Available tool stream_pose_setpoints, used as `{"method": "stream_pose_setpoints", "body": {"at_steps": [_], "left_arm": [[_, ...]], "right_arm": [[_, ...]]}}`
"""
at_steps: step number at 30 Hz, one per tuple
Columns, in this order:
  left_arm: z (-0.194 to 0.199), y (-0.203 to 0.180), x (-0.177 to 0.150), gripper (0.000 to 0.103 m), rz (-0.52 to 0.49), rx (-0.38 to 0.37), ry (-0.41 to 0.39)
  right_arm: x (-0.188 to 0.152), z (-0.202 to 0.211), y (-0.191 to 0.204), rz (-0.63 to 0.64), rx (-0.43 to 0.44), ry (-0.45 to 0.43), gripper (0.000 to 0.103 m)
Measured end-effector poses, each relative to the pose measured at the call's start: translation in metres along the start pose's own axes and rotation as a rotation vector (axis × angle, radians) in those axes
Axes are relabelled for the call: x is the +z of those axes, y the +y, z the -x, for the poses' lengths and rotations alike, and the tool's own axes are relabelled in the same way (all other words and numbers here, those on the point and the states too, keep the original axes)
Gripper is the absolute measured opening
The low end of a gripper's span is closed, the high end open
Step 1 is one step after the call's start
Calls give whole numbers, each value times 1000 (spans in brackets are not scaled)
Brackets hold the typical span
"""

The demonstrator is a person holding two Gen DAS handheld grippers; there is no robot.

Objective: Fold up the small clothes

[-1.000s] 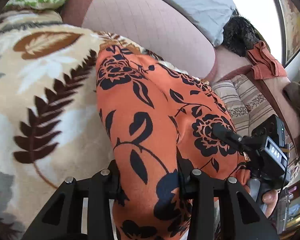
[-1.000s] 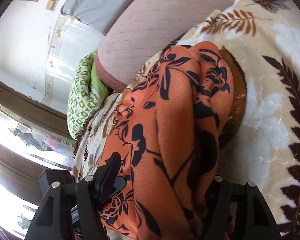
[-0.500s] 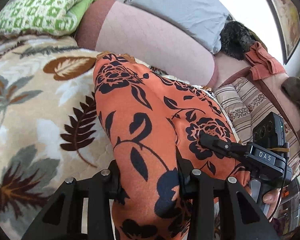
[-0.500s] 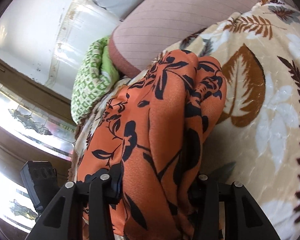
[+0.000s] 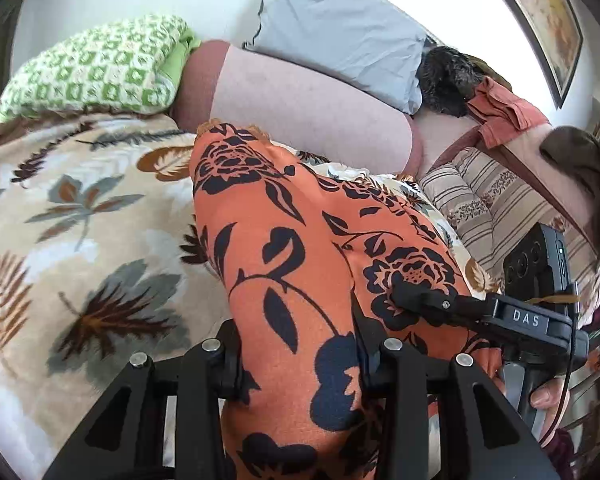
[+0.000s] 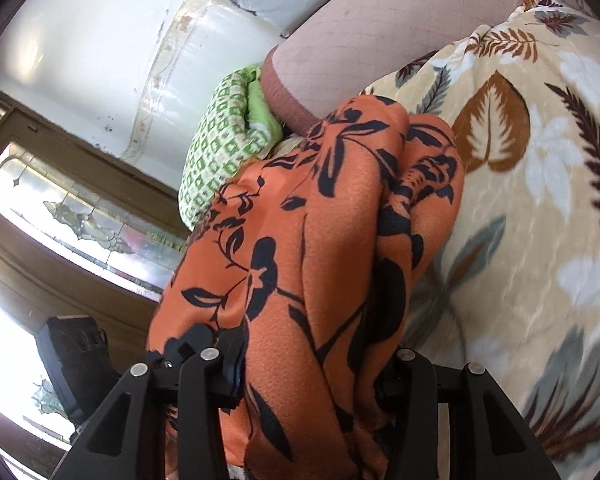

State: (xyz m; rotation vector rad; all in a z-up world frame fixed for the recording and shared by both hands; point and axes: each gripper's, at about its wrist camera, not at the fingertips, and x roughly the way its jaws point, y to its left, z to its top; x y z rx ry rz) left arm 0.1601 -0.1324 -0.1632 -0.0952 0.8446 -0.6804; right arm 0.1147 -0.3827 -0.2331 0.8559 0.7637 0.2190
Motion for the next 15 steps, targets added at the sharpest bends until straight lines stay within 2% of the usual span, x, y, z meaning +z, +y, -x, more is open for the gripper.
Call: {"method": "stream_pose_setpoints", "body": {"at_steps": [6,15], "left_arm": [[30,2,-33,41,4,44,-17],[40,-4,-56,41,-24,75,2]], "right_arm": [[-35,6,15,12,23,21,47],[-65,10,17,5,5,42,47]]}}
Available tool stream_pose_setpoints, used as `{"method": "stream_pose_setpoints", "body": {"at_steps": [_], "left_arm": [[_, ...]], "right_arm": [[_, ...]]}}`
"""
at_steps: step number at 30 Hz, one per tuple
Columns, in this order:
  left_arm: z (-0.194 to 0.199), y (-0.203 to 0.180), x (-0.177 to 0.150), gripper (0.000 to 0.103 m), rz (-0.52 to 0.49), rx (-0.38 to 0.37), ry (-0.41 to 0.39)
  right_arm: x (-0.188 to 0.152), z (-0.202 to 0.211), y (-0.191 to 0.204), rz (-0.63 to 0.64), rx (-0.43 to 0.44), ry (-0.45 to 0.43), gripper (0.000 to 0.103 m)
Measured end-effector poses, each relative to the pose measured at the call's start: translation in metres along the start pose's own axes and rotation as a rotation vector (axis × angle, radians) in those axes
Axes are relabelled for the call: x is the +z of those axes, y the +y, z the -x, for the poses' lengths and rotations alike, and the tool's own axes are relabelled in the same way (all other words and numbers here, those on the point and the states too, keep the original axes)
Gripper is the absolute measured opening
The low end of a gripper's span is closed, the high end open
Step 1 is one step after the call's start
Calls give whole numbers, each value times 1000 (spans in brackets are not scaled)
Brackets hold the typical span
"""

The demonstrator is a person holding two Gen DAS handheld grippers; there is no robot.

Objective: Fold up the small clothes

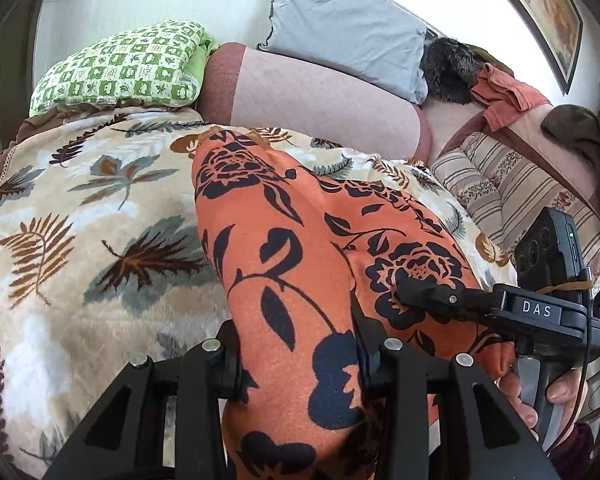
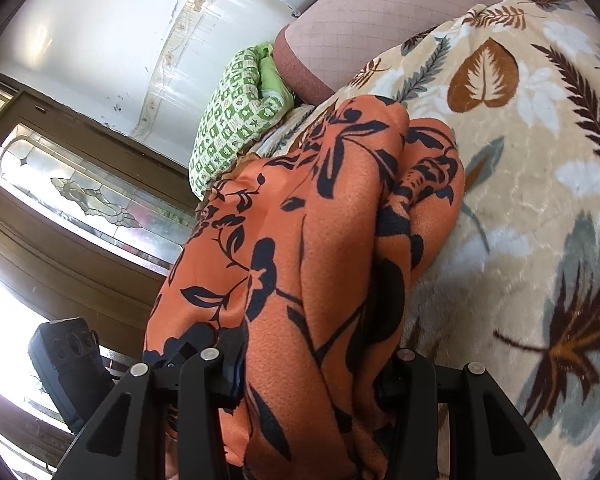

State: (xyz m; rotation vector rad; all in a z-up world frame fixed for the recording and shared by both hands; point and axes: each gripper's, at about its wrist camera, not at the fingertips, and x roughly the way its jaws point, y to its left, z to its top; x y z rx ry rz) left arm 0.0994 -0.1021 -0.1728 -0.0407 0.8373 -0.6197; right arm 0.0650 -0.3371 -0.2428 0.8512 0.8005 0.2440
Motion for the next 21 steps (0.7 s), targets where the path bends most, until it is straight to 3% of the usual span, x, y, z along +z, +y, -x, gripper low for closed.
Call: {"method": "stream_pose_setpoints", "body": {"at_steps": [15,21], "left_arm": [[-27,-1,-16,42,5,36,70],[-49,9,-25,48,44,92,154]], "right_arm": [[-7,-6,-18,-27,-64,22,47],[-4,-19,-29,-62,-99,55,47]]}}
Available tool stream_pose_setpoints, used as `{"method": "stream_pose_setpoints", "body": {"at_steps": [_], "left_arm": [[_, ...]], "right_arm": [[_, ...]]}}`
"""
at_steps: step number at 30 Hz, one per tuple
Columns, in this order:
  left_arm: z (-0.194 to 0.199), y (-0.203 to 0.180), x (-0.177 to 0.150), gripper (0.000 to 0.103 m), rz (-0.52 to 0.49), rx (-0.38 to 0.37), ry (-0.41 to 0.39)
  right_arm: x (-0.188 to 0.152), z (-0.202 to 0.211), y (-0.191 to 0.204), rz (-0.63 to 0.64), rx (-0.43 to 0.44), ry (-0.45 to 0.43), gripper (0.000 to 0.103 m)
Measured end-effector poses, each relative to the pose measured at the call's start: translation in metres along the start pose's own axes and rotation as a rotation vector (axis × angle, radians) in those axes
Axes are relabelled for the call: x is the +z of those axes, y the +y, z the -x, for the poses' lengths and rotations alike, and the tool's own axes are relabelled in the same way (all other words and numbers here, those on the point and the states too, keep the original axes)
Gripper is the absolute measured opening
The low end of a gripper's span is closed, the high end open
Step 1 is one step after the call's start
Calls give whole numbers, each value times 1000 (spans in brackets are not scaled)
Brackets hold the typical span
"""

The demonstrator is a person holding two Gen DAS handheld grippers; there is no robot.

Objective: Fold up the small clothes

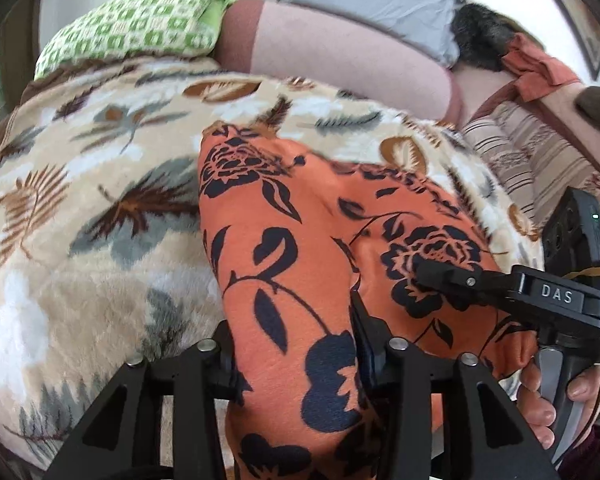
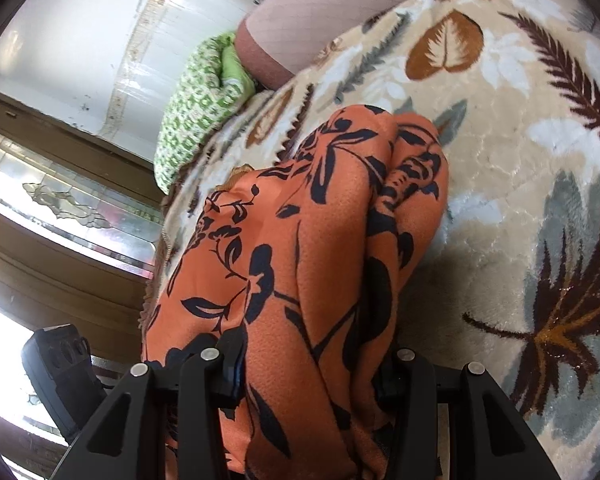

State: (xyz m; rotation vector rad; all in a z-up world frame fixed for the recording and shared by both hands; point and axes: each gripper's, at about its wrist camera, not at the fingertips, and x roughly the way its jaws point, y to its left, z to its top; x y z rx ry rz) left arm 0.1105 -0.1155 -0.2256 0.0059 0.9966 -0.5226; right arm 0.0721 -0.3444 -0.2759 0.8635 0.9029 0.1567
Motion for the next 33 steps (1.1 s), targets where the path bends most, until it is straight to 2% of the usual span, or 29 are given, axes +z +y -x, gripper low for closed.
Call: {"method": "stream_pose_setpoints", "body": {"at_steps": [1,2,4,6,8,11,13,15,17,19,20,22,23,24,25,27,30,33], "left_arm": [[-2,1,-1,52,1,15,10],[-4,1,-2,62,-1,29,15],[-8,3,-4,71,-7,80,44],[-7,10,-5,72,15,86,62],[7,14,-2,72,12,110,18],[31,16,4,73,-42,214,-98],[41,17,7,74,-82,277,-160],[36,17,7,74,-113,323,-156],[23,15,4,74,-140,338,-107],[12,15,-1,74,-154,347,-68],[11,16,-3,74,-163,357,-69],[9,18,-5,76,-182,366,-78],[7,17,-6,79,-186,365,-77],[5,18,-7,80,-189,362,-75],[2,18,-8,80,-194,363,-70],[2,17,-9,80,-206,371,-75],[15,15,-7,80,-203,377,-97],[36,10,-7,80,-187,403,-155]], "right_arm": [[0,-3,-1,2,-18,9,47],[0,-5,-1,5,-33,11,48],[0,-6,-1,4,-90,18,55],[-1,-6,1,13,-147,26,61],[1,0,5,33,-188,21,63],[5,23,12,69,-235,-56,65],[8,44,16,79,-271,-155,65],[11,60,24,104,-274,-258,65],[13,62,33,140,-232,-294,65],[13,55,44,182,-162,-289,64],[13,45,47,189,-123,-259,64],[12,23,44,159,-105,-176,63],[11,11,38,134,-124,-133,63],[10,-2,30,106,-178,-97,61],[11,-12,24,96,-228,-88,57],[10,-16,23,127,-293,-119,56],[5,-6,35,154,-304,-130,57],[-3,16,41,157,-290,-153,57]]}}
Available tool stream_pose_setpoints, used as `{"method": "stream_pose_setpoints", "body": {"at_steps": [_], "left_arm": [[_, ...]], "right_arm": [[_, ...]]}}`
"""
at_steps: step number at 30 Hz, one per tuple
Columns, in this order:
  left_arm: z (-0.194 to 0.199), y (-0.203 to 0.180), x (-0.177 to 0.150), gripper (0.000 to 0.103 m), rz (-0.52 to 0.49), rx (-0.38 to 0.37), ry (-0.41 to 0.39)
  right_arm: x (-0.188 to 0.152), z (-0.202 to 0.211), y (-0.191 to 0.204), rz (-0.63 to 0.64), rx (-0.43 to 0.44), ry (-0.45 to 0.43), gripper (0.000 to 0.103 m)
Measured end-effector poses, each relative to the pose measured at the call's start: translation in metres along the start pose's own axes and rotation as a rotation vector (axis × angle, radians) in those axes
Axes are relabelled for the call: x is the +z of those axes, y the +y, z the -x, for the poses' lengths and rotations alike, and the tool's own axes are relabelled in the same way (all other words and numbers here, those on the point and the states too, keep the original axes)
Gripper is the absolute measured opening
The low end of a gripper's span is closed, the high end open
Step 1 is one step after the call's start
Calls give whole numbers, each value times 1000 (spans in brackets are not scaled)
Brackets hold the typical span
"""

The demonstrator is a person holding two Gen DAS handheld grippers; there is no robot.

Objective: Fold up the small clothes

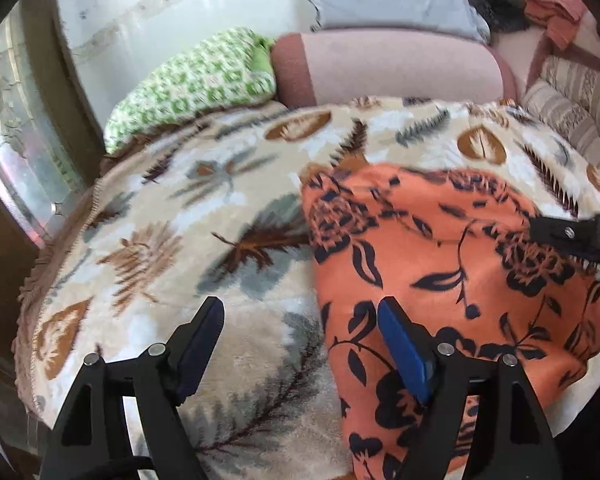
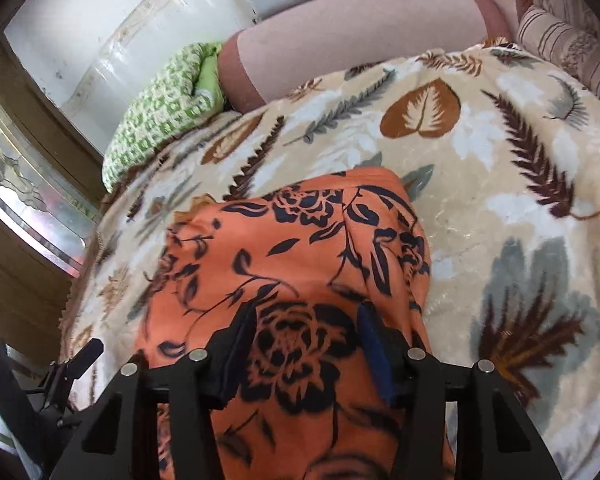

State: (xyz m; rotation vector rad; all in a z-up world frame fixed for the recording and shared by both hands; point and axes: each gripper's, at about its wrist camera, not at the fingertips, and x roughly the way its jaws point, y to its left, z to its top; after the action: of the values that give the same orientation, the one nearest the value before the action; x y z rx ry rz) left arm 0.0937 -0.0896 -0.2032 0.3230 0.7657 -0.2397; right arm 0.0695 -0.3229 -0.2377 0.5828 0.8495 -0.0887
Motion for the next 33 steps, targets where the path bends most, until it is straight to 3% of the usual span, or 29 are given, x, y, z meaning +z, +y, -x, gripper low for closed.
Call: {"method": "stream_pose_setpoints", "body": {"at_steps": [4,7,10,16,21,27,33], "left_arm": [[30,4,4,84,22,17,-78],[43,5,2,86,28,15,-92],[39,3,-4,86,24,16,-69],[3,-2,-30,86,14,14,58],[0,4,-35,86,41,2,61],[1,1,-34,86,24,18,56],[2,2,-30,86,30,19,68]], "right_arm": [[-19,39,3,16,12,-71,57],[-37,55,8,46,29,-68,57],[-56,59,9,71,11,-49,57],[-65,35,-16,23,-78,49,57],[-65,44,-21,-19,-54,51,57],[-60,68,-6,-2,27,-24,57],[-67,33,-9,17,-40,90,57]]}}
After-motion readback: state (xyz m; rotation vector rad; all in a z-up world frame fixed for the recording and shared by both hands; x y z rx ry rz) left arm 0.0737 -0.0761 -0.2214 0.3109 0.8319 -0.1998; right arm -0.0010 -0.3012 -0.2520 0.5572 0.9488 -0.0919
